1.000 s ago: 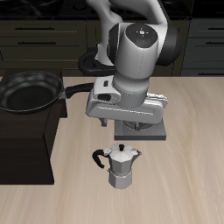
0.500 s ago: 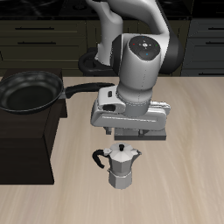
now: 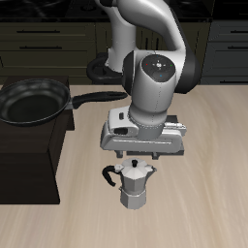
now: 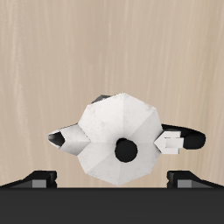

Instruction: Place the moka pot on the stove and turn on the stove

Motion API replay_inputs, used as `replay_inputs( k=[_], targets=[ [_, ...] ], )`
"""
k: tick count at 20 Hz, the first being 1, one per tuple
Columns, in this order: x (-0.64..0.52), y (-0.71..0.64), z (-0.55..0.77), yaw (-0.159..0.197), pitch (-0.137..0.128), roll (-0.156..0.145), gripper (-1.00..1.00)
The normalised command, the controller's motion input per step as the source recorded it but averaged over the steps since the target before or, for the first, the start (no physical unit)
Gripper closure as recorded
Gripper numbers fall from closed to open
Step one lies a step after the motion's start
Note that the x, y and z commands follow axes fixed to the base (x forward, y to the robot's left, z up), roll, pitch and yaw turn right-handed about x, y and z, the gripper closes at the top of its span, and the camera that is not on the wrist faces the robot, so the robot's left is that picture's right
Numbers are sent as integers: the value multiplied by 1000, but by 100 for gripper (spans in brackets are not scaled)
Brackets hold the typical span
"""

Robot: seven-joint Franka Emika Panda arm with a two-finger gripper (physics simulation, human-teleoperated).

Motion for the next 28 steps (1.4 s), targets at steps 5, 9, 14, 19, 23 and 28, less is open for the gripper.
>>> replay_inputs(
  k=[5, 9, 14, 19, 23, 28],
  targets=[
    [0, -78, -128, -3, 12, -1, -100],
    [-2, -79, -102, -11, 16, -14, -100],
    [-68, -18, -128, 14, 12, 5, -100],
    [17, 24, -82, 4, 12, 4, -100],
    [-48, 23, -116, 9, 13, 5, -100],
    [71, -130, -98, -14, 27, -14, -100]
  ],
)
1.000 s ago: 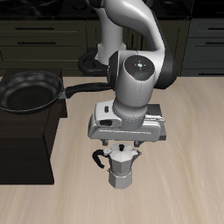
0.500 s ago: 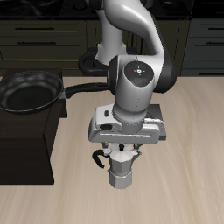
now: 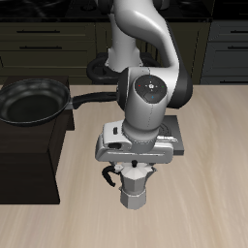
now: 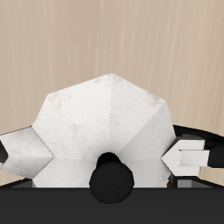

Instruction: Place the moka pot on the stove and turn on the stove

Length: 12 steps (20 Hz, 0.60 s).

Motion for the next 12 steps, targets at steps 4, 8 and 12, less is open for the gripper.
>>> replay_inputs(
  k=[4, 8, 12],
  targets=[
    [40, -163, -81, 3, 10, -29, -100],
    [3, -69, -3, 31, -3, 5, 100],
    [-26, -40, 119, 7, -18, 5, 100]
  ],
)
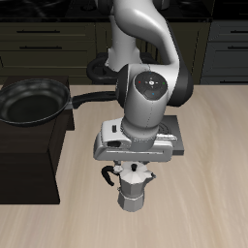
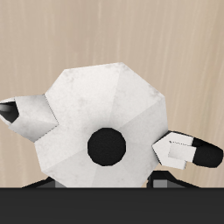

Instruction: Place the moka pot on the stove and turn on the stove

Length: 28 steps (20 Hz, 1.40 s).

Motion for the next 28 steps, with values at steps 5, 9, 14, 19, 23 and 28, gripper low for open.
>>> replay_inputs(
  k=[5, 9, 14, 19, 23, 28],
  targets=[
    [-3, 4, 146, 11, -26, 7, 100],
    [19, -17, 173, -7, -25, -12, 100],
    [0, 25, 41, 1, -10, 9, 100],
    [-70, 52, 62, -14, -23, -1, 100],
    [-165, 39, 193, 11, -27, 6, 100],
    [-200, 17, 274, 12, -39, 6, 100]
  ],
)
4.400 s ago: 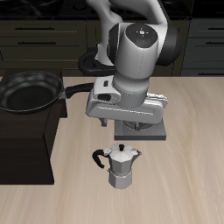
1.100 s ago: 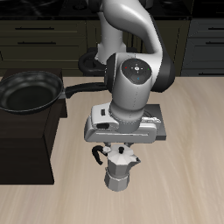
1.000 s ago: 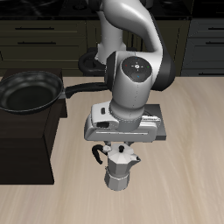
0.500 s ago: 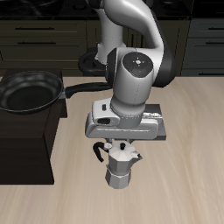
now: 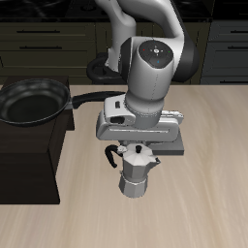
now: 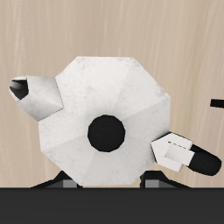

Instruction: Place the moka pot on the stove and turn on the stove

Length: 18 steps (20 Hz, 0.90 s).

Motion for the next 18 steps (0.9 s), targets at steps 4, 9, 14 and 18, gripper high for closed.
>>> replay_inputs(
  k=[4, 9, 14, 18],
  targets=[
    [-238, 24, 174, 34, -41, 7, 100],
    [-198, -7, 90, 10, -7, 12, 100],
    [-185, -36, 45, 1, -3, 7, 100],
    [-246, -6, 51, 25, -7, 17, 100]
  ],
)
